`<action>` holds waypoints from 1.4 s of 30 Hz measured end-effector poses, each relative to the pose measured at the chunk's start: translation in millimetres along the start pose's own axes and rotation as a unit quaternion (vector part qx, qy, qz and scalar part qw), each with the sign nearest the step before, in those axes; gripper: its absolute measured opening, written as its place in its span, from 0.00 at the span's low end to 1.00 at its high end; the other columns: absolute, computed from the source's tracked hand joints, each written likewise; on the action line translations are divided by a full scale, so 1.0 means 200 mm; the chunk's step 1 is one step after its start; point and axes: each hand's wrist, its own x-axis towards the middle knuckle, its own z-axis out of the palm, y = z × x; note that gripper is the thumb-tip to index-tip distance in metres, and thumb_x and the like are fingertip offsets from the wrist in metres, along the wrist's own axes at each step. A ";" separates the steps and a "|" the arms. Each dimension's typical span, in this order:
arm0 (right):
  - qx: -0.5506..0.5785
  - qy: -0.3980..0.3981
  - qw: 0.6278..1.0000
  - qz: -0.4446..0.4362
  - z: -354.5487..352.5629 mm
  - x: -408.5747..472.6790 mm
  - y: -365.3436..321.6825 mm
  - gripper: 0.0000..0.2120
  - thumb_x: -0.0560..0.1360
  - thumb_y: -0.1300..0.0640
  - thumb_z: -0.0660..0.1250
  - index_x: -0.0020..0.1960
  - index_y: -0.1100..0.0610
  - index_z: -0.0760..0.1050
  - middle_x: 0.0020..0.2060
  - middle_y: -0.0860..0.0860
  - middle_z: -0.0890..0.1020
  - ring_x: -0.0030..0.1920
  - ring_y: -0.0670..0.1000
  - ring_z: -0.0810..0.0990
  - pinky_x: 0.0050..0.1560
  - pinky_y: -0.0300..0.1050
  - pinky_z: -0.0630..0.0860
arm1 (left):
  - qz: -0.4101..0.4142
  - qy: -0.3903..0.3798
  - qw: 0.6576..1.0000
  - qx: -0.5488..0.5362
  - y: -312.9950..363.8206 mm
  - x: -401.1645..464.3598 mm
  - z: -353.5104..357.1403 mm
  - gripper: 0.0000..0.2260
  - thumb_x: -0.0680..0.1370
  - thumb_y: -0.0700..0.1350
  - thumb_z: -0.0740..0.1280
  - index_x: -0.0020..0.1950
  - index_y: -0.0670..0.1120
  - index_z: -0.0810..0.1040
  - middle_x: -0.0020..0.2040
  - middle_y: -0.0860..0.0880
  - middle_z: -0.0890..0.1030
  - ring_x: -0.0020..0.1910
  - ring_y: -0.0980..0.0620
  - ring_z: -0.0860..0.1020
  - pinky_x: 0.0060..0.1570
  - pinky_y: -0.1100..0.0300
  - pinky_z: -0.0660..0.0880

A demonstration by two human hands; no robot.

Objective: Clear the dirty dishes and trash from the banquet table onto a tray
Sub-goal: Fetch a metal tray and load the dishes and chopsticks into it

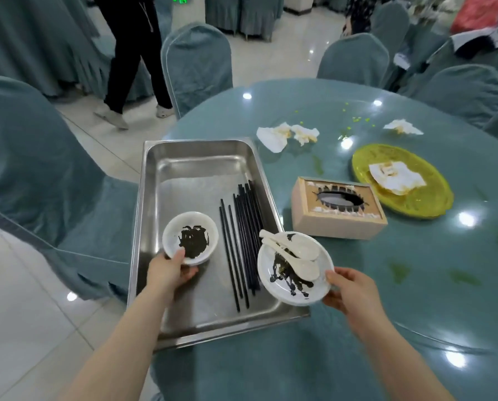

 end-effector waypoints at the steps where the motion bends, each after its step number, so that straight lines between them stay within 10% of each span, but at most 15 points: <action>1: -0.004 -0.003 1.000 -0.001 0.03 0.02 -0.02 0.01 0.76 0.65 0.66 0.47 0.63 0.76 0.40 0.59 0.83 0.35 0.56 0.83 0.27 0.41 0.78 | -0.006 -0.037 0.998 -0.046 0.03 0.04 0.03 0.17 0.81 0.45 0.62 0.67 0.38 0.69 0.56 0.37 0.78 0.45 0.43 0.80 0.37 0.60 0.79; 7: -0.046 -0.016 0.999 -0.013 0.19 0.13 -0.06 0.01 0.76 0.64 0.66 0.47 0.61 0.76 0.40 0.58 0.84 0.38 0.56 0.84 0.30 0.42 0.80 | -0.008 -0.119 0.991 -0.062 0.09 0.20 0.09 0.30 0.80 0.51 0.63 0.78 0.48 0.54 0.72 0.45 0.68 0.66 0.47 0.71 0.65 0.55 0.66; 20: -0.169 -0.154 0.973 -0.021 0.78 0.07 0.13 0.04 0.75 0.61 0.67 0.46 0.53 0.75 0.45 0.53 0.82 0.42 0.50 0.84 0.33 0.40 0.80 | 0.049 -0.047 0.991 -0.119 0.07 -0.22 -0.29 0.14 0.78 0.44 0.63 0.63 0.50 0.73 0.56 0.48 0.83 0.56 0.52 0.80 0.57 0.57 0.73; 24: -0.072 -0.161 0.980 0.088 0.87 0.02 0.16 0.07 0.80 0.61 0.60 0.47 0.60 0.76 0.48 0.62 0.82 0.49 0.60 0.83 0.46 0.53 0.82 | 0.053 -0.023 0.987 -0.151 0.05 -0.32 -0.38 0.13 0.80 0.40 0.60 0.63 0.47 0.75 0.56 0.45 0.83 0.56 0.49 0.81 0.57 0.56 0.73; 27: -0.101 -0.168 0.976 0.097 0.77 -0.04 0.15 0.15 0.78 0.57 0.61 0.53 0.69 0.76 0.48 0.69 0.80 0.54 0.67 0.79 0.56 0.60 0.77 | 0.045 -0.022 0.988 -0.149 0.01 -0.40 -0.40 0.12 0.81 0.39 0.59 0.62 0.47 0.75 0.55 0.45 0.84 0.56 0.50 0.81 0.57 0.56 0.73; 28: -0.113 -0.178 0.974 0.079 0.71 -0.06 0.14 0.17 0.75 0.56 0.63 0.53 0.71 0.75 0.59 0.66 0.71 0.61 0.64 0.63 0.51 0.57 0.79 | 0.041 -0.030 0.988 -0.146 0.00 -0.42 -0.39 0.12 0.81 0.39 0.59 0.62 0.47 0.75 0.55 0.46 0.84 0.56 0.50 0.81 0.57 0.56 0.73; 29: -0.116 -0.182 0.975 0.055 0.65 -0.08 0.13 0.17 0.74 0.56 0.64 0.51 0.71 0.75 0.38 0.57 0.65 0.44 0.52 0.63 0.44 0.51 0.77 | 0.038 -0.040 0.988 -0.142 -0.01 -0.44 -0.38 0.12 0.81 0.40 0.58 0.62 0.47 0.75 0.55 0.46 0.84 0.56 0.51 0.81 0.57 0.57 0.73; 30: -0.108 -0.180 0.977 0.036 0.58 -0.08 0.11 0.16 0.75 0.57 0.65 0.50 0.72 0.75 0.39 0.71 0.74 0.42 0.52 0.69 0.41 0.46 0.73 | 0.036 -0.052 0.989 -0.136 -0.01 -0.46 -0.36 0.12 0.81 0.40 0.58 0.62 0.47 0.75 0.55 0.47 0.84 0.56 0.51 0.81 0.55 0.58 0.73; 34: -0.052 -0.162 0.985 -0.016 0.22 -0.19 0.05 0.07 0.80 0.62 0.61 0.51 0.57 0.78 0.42 0.53 0.85 0.38 0.50 0.84 0.37 0.39 0.79 | 0.043 -0.086 0.990 -0.104 0.02 -0.55 -0.28 0.11 0.81 0.42 0.60 0.62 0.48 0.76 0.53 0.49 0.85 0.55 0.53 0.81 0.54 0.59 0.73; 42: 0.008 -0.002 0.998 -0.056 -0.57 -0.48 0.19 0.10 0.79 0.66 0.59 0.50 0.56 0.77 0.39 0.51 0.84 0.34 0.46 0.81 0.40 0.40 0.73 | 0.038 -0.194 0.980 -0.017 -0.04 -0.77 0.05 0.11 0.82 0.41 0.57 0.61 0.46 0.76 0.54 0.46 0.83 0.55 0.49 0.80 0.56 0.55 0.73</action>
